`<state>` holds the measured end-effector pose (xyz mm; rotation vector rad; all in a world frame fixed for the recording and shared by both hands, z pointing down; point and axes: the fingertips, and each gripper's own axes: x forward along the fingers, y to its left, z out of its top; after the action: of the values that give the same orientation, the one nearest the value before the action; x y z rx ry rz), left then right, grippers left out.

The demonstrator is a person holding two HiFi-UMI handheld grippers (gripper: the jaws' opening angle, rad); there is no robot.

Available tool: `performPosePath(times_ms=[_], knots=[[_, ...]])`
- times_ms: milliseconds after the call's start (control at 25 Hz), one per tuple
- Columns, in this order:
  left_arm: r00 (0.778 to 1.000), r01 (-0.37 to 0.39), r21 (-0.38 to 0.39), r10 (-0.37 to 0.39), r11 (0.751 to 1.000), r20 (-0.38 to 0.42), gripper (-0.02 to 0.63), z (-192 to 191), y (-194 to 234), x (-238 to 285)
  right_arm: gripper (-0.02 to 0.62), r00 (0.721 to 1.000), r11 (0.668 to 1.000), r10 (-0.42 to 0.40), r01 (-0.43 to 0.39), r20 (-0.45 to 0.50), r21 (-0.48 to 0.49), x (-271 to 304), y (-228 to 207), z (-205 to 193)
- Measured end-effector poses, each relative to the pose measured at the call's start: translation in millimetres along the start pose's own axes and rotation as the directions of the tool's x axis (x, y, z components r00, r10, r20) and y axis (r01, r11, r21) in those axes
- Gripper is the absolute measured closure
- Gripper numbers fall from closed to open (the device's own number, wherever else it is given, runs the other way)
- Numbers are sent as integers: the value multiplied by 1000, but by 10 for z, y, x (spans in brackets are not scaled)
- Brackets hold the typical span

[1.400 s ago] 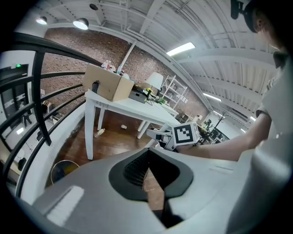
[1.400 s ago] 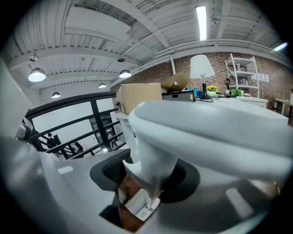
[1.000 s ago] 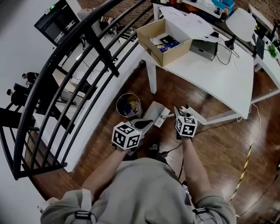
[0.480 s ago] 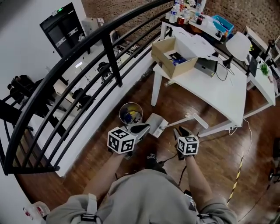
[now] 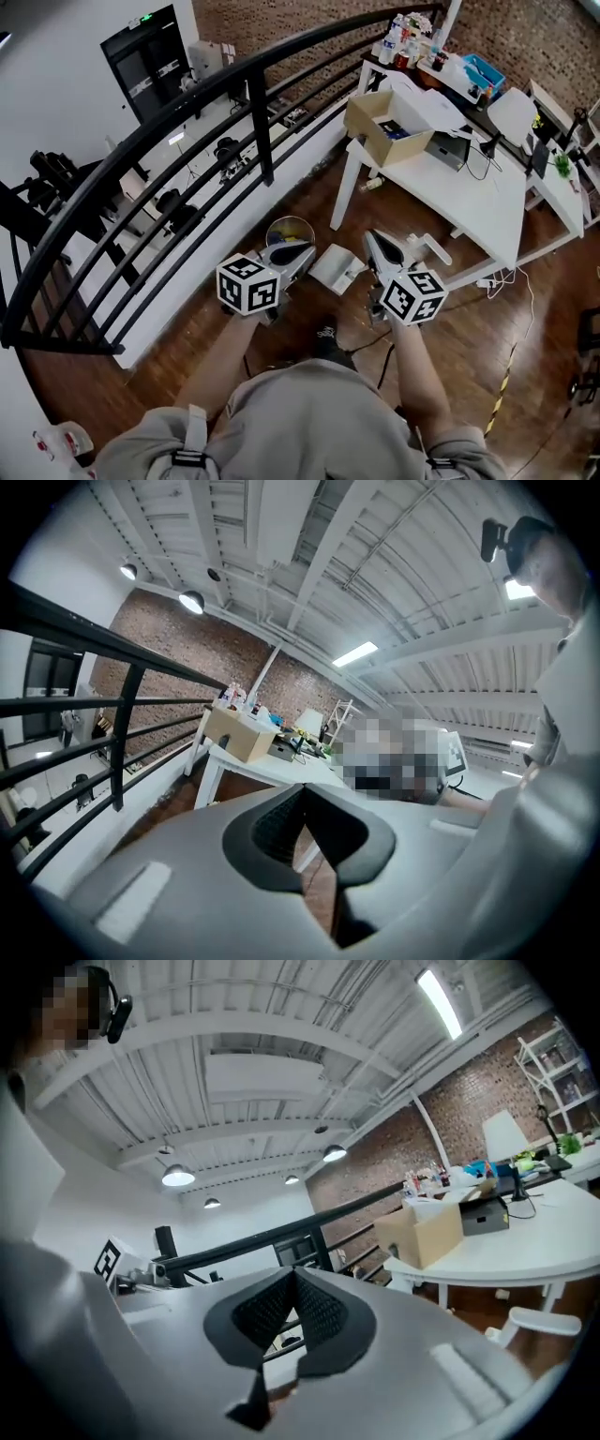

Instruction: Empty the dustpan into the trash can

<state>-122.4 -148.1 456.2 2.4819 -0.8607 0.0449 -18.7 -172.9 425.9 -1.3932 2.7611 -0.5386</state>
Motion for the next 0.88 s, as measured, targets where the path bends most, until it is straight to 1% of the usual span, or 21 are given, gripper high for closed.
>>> performPosePath(times_ms=[120, 240, 360, 480, 600, 880], knots=[[999, 0, 32, -2, 999, 47, 601, 225, -81, -156, 595, 998, 998, 57, -56, 38, -34, -30, 339, 239], [997, 6, 70, -12, 998, 81, 601, 414, -187, -249, 595, 994, 995, 88, -86, 57, -49, -56, 540, 341], [996, 14, 111, -23, 994, 84, 601, 489, -302, -285, 595, 994, 994, 92, -89, 55, -60, -77, 642, 350], [997, 15, 137, -26, 990, 78, 601, 468, -350, -306, 595, 994, 994, 92, -89, 54, -56, -82, 690, 330], [997, 12, 143, -24, 990, 78, 601, 440, -338, -325, 595, 994, 995, 92, -90, 55, -48, -78, 708, 321], [995, 19, 126, -31, 992, 95, 601, 450, -346, -367, 595, 995, 995, 84, -81, 54, -53, -79, 713, 299]])
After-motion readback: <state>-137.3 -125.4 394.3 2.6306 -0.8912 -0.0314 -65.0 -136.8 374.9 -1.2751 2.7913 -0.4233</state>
